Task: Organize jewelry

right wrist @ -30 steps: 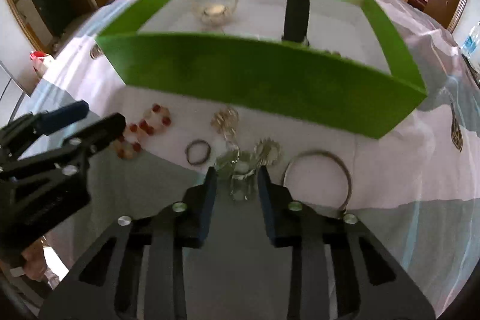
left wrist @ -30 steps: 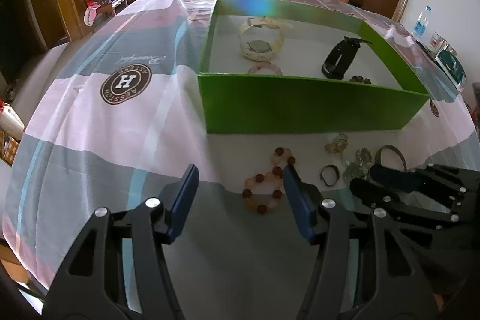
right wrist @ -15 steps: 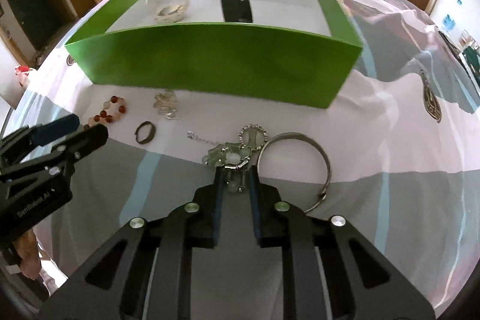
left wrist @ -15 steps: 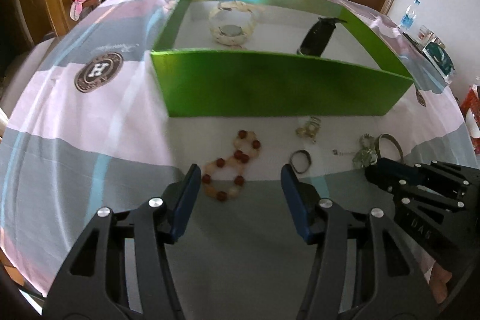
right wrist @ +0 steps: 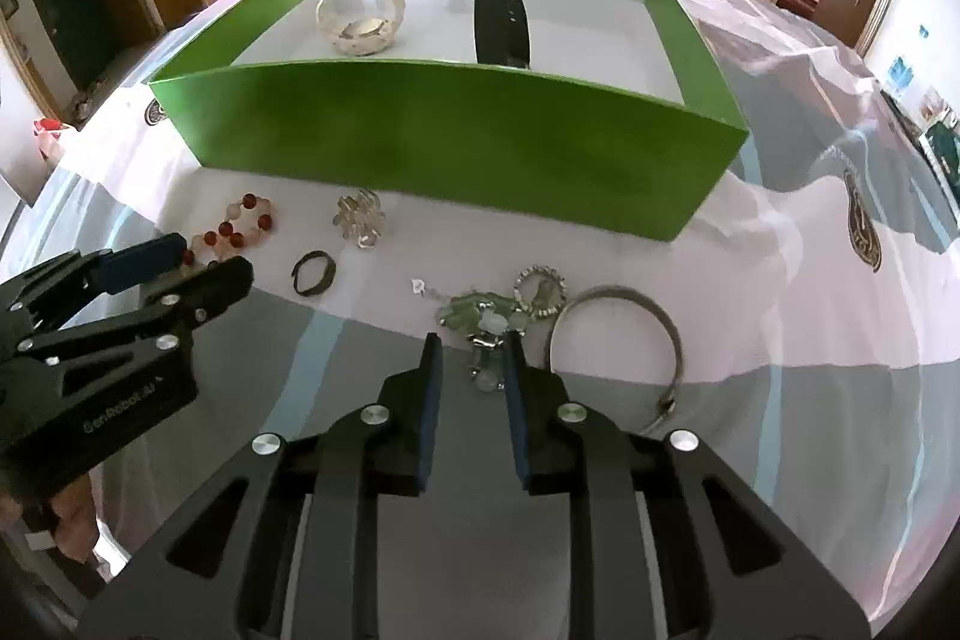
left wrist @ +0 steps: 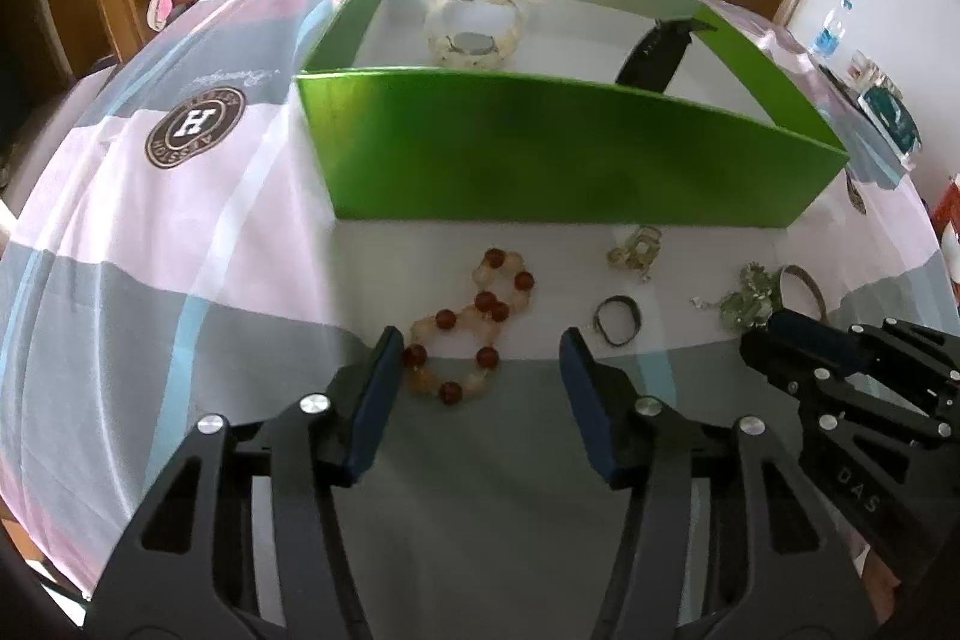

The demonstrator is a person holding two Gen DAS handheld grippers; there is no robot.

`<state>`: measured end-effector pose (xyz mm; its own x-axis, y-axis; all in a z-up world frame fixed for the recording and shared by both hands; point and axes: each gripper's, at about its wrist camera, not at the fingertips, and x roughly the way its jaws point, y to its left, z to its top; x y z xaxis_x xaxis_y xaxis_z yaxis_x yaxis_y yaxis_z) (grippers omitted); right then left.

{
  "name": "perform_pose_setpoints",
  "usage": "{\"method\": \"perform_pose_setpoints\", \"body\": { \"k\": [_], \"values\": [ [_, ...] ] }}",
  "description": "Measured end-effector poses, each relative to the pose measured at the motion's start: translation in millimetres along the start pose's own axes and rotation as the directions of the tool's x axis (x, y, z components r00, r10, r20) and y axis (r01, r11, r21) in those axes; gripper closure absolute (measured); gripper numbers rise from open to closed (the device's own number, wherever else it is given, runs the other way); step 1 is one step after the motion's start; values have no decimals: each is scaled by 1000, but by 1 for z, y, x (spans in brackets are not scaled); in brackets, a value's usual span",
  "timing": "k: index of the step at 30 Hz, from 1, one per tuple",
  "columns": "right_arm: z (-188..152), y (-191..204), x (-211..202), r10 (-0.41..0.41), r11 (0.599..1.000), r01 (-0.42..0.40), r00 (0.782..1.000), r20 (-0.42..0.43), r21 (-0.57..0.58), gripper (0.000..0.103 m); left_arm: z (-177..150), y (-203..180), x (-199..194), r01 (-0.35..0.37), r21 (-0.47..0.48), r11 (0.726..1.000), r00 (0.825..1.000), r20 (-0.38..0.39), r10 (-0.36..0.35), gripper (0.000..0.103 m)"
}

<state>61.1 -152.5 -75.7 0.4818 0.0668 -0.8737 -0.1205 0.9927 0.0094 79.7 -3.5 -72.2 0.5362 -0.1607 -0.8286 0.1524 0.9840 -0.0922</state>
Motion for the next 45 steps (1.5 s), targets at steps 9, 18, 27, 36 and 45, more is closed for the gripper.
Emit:
{"method": "perform_pose_setpoints", "body": {
  "k": [9,18,27,36,45],
  "values": [
    [1,4,2,-25,1000,25,1000,15,-15,94,-3,-2,-3,5,9,1000,1000,5,-5,87],
    [0,4,-6,9,1000,-9,1000,22,-13,99,-7,-13,-13,-4,52,999,1000,20,3,91],
    [-3,9,-7,29,999,-29,1000,10,-19,88,-9,-12,-16,-21,45,999,1000,15,20,80],
    [-11,-12,1,5,1000,-5,1000,-14,27,62,-5,-3,-15,-35,27,999,999,17,34,58],
    [-8,-7,3,14,1000,-14,1000,-6,11,61,-5,3,-14,-34,28,999,999,7,33,52]
  ]
}}
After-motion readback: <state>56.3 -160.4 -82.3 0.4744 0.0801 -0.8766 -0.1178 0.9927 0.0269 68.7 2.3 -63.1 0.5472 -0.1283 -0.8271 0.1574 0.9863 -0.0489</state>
